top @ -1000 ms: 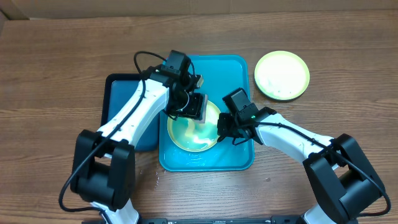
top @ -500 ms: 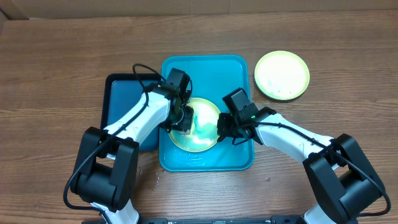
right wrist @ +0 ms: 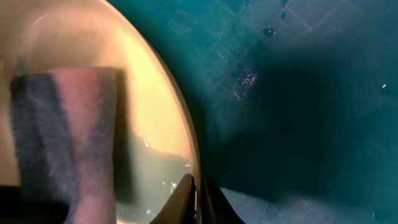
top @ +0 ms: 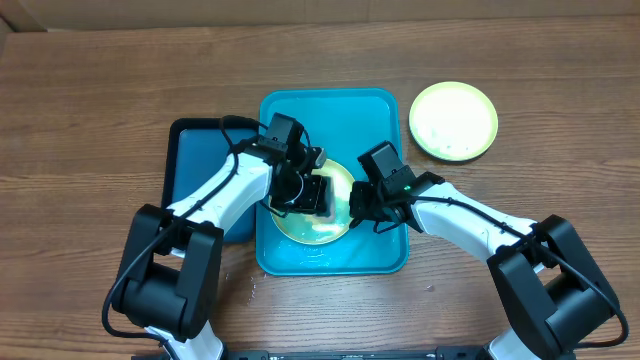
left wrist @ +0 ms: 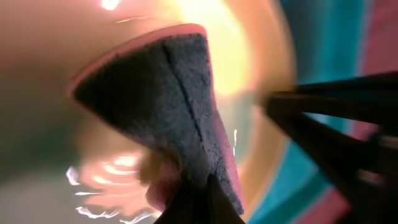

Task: Clean dirty plates on tray and stack at the side
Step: 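Carry the sponge with the left gripper back onto the black tray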

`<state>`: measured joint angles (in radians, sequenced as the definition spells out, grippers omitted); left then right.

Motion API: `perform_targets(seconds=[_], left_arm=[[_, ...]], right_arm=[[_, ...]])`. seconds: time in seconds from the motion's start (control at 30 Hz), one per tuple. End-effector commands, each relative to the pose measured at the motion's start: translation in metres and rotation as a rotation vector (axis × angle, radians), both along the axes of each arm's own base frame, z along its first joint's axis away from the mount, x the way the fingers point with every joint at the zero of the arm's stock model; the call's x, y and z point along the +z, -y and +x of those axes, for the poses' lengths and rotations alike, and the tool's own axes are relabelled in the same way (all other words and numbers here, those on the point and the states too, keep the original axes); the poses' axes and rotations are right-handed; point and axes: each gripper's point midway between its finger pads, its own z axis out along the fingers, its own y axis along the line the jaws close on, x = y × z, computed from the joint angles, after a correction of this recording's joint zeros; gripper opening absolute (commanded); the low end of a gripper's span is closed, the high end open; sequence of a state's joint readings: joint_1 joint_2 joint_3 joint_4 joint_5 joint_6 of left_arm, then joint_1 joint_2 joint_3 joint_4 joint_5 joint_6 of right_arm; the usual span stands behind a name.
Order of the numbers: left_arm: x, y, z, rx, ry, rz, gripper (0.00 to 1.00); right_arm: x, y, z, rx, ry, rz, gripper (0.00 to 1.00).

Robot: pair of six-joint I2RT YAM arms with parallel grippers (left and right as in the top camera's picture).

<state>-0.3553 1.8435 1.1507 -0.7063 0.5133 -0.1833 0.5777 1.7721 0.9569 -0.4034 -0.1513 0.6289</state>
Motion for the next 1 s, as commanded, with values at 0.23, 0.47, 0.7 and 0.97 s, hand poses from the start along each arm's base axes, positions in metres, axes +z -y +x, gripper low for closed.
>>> perform_targets(seconds=[0.23, 0.47, 0.7, 0.97], left_arm=[[0.07, -0.07, 0.047, 0.137, 0.135, 0.073, 0.04], [0.059, -0.168, 0.031, 0.323, 0.034, 0.331, 0.04], [0.048, -0.227, 0.014, 0.462, -0.045, 0.496, 0.04], [0.022, -0.257, 0.007, 0.541, -0.026, 0.657, 0.04]], right_arm=[[-0.001, -0.003, -0.002, 0.009, -0.003, 0.005, 0.07], [-0.001, -0.003, -0.002, 0.009, -0.003, 0.005, 0.07], [-0.001, -0.003, -0.002, 0.009, -0.003, 0.005, 0.07], [-0.001, -0.003, -0.002, 0.009, -0.003, 0.005, 0.07]])
